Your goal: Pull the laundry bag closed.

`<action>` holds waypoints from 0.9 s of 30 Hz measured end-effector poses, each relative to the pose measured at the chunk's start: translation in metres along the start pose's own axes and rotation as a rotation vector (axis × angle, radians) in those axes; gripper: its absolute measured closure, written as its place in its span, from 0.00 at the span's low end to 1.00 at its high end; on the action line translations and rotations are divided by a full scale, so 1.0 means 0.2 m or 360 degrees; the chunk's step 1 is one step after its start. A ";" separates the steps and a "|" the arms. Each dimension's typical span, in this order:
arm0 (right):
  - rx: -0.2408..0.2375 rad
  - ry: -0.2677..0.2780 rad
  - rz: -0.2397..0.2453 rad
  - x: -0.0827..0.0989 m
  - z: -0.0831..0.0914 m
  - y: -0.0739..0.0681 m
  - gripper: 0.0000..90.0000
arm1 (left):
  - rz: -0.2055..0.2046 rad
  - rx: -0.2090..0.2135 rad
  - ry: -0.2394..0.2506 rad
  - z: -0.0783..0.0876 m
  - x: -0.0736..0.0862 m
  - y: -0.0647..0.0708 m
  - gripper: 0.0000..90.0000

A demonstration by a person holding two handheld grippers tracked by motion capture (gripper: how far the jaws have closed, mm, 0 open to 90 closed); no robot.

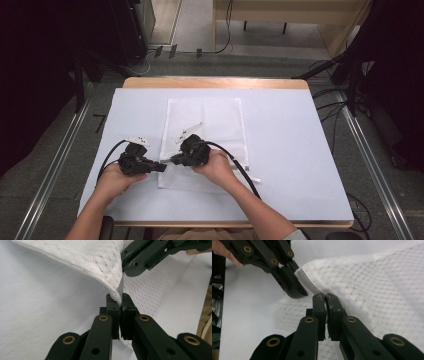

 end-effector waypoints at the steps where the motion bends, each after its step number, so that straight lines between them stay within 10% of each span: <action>1: 0.0001 0.0000 -0.0017 0.01 0.01 0.02 0.98 | 0.0001 -0.0002 -0.0006 0.00 0.00 -0.01 0.98; 27: 0.0070 -0.0036 -0.0031 0.09 0.12 0.11 0.98 | -0.0013 -0.0009 -0.0012 0.00 0.01 0.01 0.98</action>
Point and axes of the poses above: each handheld gripper's, and its own axes: z roughly backward along the jaws, x roughly out of its underside, y roughly to its right, the point moved 8 cm from there along -z, roughly forward along the jaws, and after that the axes turned 9 degrees about -z, right-handed, at the moved point
